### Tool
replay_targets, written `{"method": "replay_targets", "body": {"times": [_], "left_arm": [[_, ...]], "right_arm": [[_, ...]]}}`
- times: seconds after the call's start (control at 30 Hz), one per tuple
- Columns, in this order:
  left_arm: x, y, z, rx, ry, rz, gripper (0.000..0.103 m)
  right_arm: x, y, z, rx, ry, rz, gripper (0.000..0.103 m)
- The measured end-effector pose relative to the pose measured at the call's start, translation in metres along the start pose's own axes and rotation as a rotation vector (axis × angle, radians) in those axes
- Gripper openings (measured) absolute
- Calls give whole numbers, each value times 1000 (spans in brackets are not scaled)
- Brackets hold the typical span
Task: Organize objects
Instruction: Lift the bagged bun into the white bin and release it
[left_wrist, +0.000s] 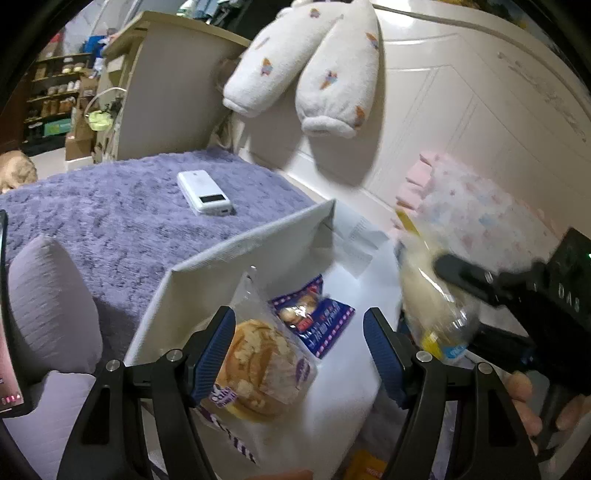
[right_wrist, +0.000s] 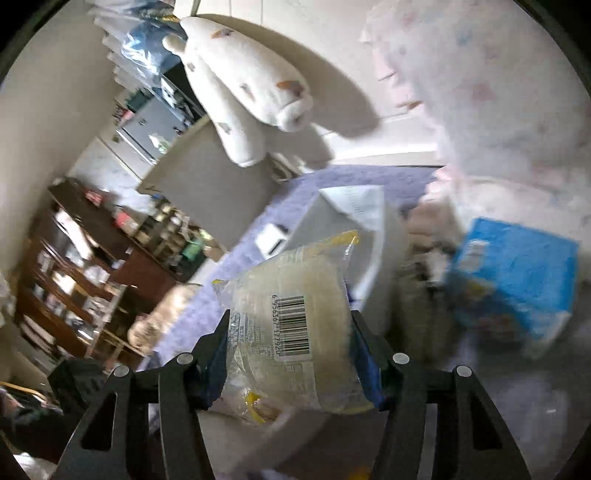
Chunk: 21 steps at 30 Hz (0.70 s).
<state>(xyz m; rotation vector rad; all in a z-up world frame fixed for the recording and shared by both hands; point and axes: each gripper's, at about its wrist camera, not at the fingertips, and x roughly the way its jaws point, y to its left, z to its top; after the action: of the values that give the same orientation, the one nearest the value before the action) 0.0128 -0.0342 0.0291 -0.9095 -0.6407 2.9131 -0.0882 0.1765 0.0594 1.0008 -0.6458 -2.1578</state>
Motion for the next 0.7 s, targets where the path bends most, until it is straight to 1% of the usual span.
{"method": "replay_targets", "body": {"times": [0.07,0.17,0.23,0.3,0.37,0.43,0.57,0.63,0.67,0.7], "left_arm": [[1,-3,-1,11,8,-8,70],[6,-10,-3,47,33,-30,70],[10,-14,-6,71,48,8,70],[14,-15,-8,81,66,23,70],[14,-12,-8,65,78,-3,70],[13,-9,-7,37,88,-59,70],[7,-10,-6,38,60,-62,70],[7,-11,-6,39,61,-83,70],[7,-13,-7,40,62,-89,70],[7,-13,-7,45,62,-87,70]], "right_arm": [[11,1,0,29,-21,37,56],[26,-5,1,53,-33,55,57],[37,-8,-2,77,-31,63,57],[46,-11,-4,98,-13,63,57],[51,-12,-6,108,-10,72,58],[52,-12,-5,109,-24,83,58],[53,-10,-5,125,-70,105,58],[58,-10,-5,140,-68,111,59],[60,-9,-7,154,-62,120,62],[63,-8,-9,161,-51,136,73]]}}
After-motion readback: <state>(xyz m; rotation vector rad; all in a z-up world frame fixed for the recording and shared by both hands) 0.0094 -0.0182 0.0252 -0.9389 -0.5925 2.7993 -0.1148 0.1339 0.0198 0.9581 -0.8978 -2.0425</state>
